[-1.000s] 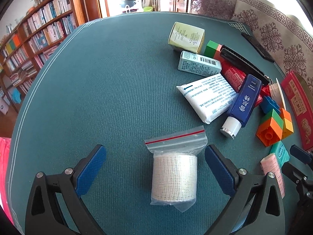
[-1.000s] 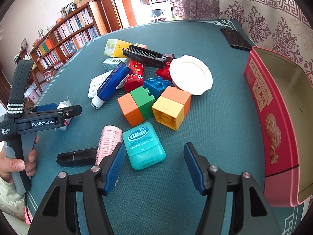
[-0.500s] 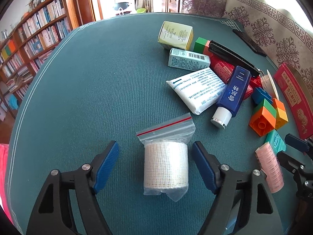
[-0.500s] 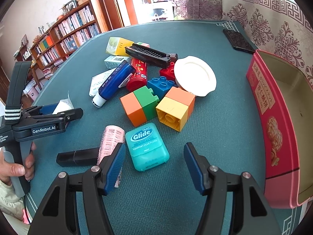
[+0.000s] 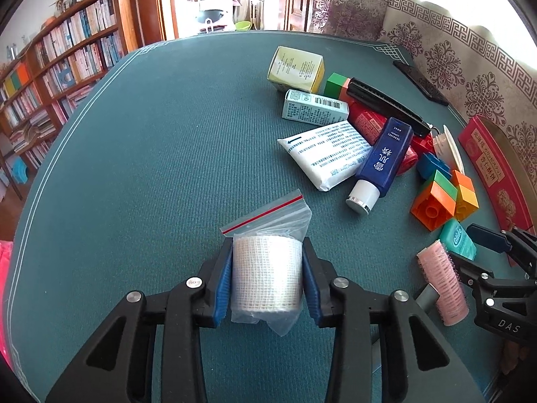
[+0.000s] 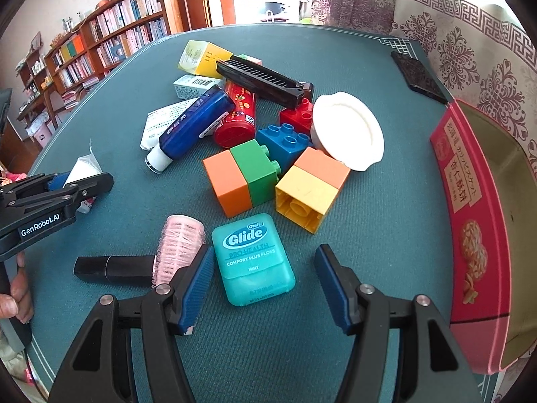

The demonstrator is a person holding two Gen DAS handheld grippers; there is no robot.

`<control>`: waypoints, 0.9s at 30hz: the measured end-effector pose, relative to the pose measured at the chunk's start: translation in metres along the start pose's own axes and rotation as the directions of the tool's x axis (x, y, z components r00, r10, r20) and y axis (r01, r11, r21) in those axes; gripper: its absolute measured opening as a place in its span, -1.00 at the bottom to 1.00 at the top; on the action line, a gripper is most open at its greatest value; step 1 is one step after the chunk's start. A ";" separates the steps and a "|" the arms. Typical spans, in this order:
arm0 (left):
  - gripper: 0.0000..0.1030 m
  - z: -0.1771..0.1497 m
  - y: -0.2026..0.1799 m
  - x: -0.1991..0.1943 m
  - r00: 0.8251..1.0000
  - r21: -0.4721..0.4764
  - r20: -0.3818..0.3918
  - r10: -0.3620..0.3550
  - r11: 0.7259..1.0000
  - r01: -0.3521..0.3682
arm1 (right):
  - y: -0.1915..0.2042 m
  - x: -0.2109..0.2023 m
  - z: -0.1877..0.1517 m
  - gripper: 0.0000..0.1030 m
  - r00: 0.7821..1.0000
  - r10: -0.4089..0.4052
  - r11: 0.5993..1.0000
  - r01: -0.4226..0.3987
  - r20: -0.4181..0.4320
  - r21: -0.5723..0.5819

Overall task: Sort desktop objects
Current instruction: 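Grasp the bagged white bandage roll with left tool while right tool grasps the teal Glide floss box, then carry both items into the red tin and open both tools to release them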

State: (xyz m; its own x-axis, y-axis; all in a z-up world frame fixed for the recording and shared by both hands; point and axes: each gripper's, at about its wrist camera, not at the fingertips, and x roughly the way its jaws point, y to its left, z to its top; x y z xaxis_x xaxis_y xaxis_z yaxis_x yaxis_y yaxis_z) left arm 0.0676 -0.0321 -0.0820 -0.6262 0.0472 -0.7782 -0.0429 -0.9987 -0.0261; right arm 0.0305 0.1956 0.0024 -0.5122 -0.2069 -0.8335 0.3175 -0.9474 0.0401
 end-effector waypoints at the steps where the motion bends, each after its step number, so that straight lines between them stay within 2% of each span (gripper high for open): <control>1: -0.23 0.000 -0.002 -0.001 1.000 0.003 0.006 0.003 1.000 -0.003 | 0.000 0.000 0.000 0.28 1.000 0.000 1.000 0.000 0.001 -0.002; 3: -0.23 0.001 -0.004 -0.003 1.000 0.012 0.013 0.008 1.000 -0.008 | 0.001 0.000 -0.001 0.18 1.000 -0.004 1.000 0.004 0.002 -0.009; 5: -0.23 -0.002 -0.009 -0.005 1.000 0.021 0.020 0.010 1.000 -0.011 | 0.004 -0.001 -0.003 -0.06 1.000 -0.009 1.000 0.009 0.006 -0.022; 6: -0.23 -0.001 -0.015 -0.003 1.000 0.025 0.025 0.014 1.000 -0.015 | 0.005 -0.002 -0.003 -0.11 1.000 -0.016 0.999 0.016 0.009 -0.028; 10: -0.23 0.002 -0.029 -0.012 0.998 0.053 0.058 0.025 0.998 -0.028 | 0.001 -0.005 -0.004 -0.13 1.000 0.010 1.000 -0.010 0.022 -0.004; 15: -0.23 0.010 -0.063 -0.026 0.994 0.107 0.104 0.024 0.994 -0.035 | -0.010 -0.028 -0.007 -0.13 0.993 0.042 0.998 -0.048 0.111 0.048; 20: -0.23 0.017 -0.104 -0.040 0.991 0.165 0.137 0.008 0.986 -0.031 | -0.030 -0.052 -0.011 -0.13 0.982 0.008 0.994 -0.028 0.189 0.102; 27: -0.23 0.021 -0.167 -0.061 0.987 0.245 0.150 -0.059 0.969 0.020 | -0.072 -0.083 -0.019 -0.13 0.966 -0.077 0.979 0.026 0.249 0.200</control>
State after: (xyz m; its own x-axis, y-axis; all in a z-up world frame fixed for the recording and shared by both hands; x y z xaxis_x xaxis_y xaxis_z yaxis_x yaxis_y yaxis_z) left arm 0.0965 0.1326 -0.0165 -0.7324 0.1077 -0.6724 -0.2447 -0.9631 0.1123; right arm 0.0655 0.2856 0.0584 -0.7175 -0.1880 -0.6708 0.1380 -0.9822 0.1276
